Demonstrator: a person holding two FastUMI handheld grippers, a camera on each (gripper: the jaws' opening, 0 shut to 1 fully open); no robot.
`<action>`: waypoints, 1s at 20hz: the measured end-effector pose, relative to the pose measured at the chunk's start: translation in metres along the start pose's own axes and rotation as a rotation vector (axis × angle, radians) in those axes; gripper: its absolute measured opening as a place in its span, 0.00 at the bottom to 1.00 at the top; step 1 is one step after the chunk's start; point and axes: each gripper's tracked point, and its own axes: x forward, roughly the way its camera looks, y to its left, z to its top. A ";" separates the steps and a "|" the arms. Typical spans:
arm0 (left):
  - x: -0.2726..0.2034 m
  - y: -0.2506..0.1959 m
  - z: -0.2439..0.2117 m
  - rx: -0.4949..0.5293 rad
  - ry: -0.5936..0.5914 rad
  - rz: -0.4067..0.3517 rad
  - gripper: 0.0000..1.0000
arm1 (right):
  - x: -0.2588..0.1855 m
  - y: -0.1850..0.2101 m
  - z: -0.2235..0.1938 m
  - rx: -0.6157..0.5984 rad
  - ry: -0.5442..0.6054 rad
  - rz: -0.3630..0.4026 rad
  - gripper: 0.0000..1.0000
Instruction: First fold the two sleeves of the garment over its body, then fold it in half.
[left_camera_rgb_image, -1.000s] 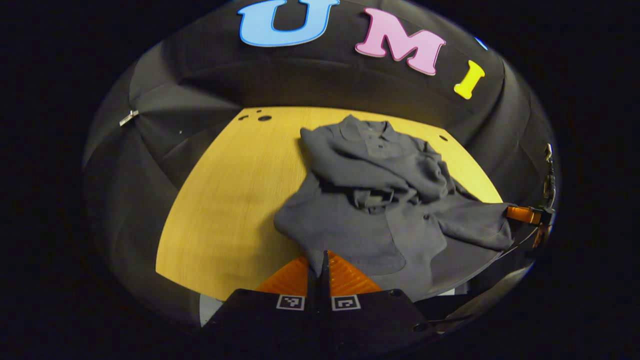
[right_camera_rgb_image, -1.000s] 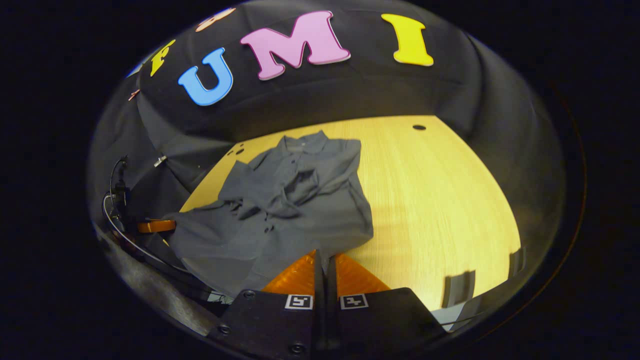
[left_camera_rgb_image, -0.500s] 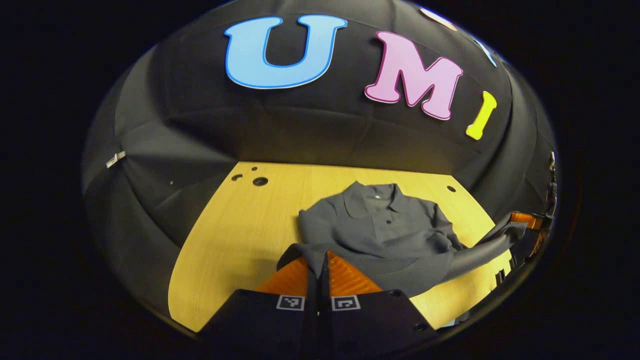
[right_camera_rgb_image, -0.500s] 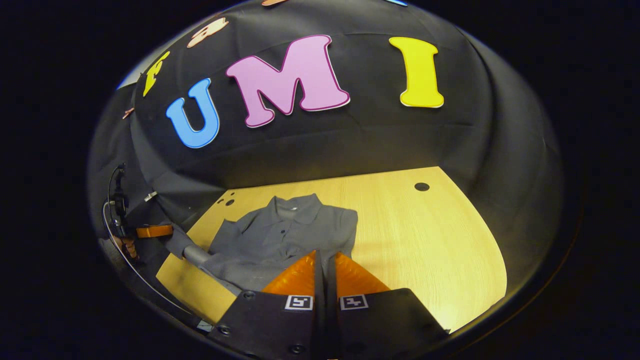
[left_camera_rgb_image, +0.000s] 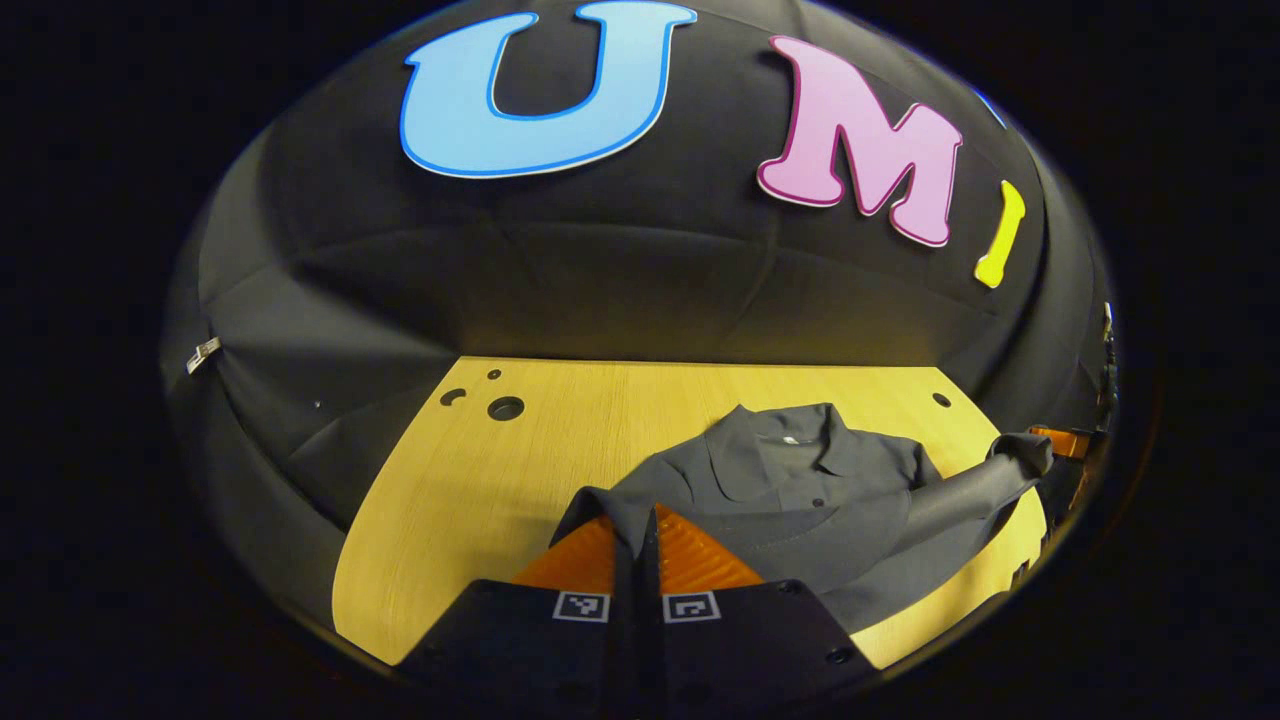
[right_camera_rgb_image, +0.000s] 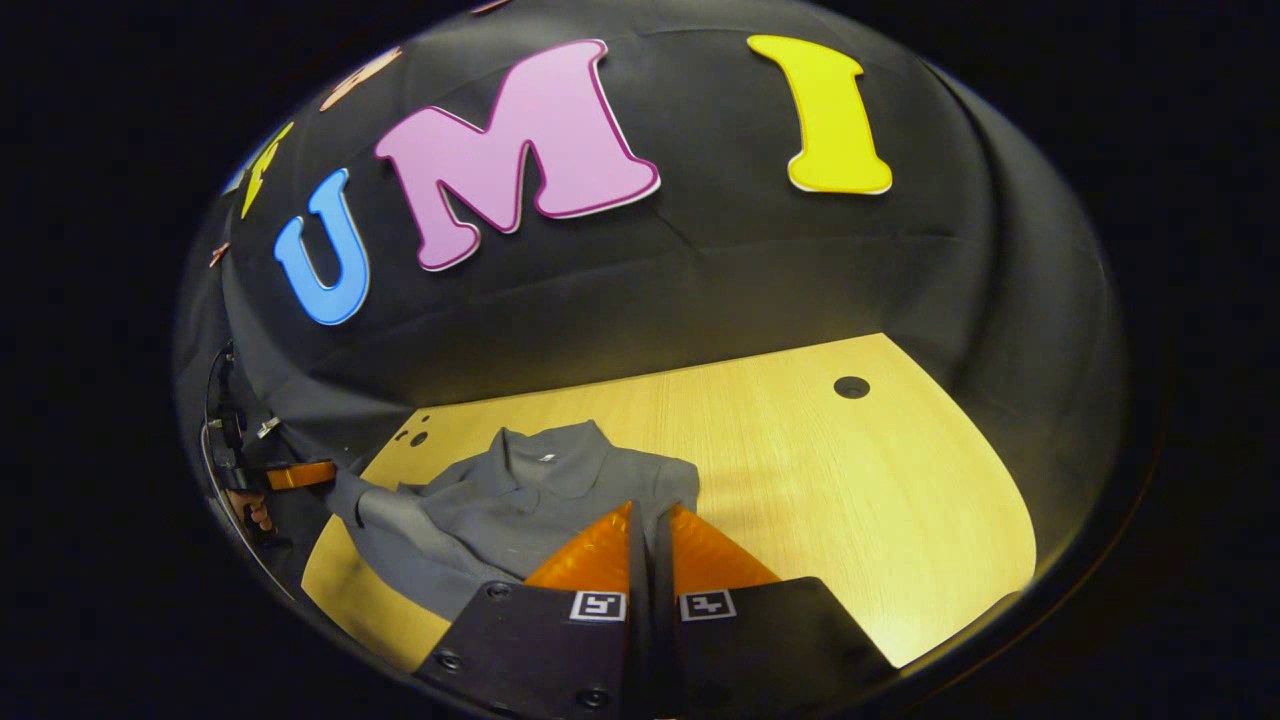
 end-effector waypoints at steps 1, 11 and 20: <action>0.014 0.000 -0.003 -0.008 0.005 0.008 0.05 | 0.015 -0.005 -0.002 0.014 0.011 -0.010 0.05; 0.121 0.011 -0.027 0.119 0.060 0.079 0.05 | 0.131 -0.034 -0.027 -0.022 0.096 -0.088 0.05; 0.147 0.018 -0.062 0.167 0.158 0.160 0.13 | 0.158 -0.046 -0.062 -0.034 0.179 -0.140 0.13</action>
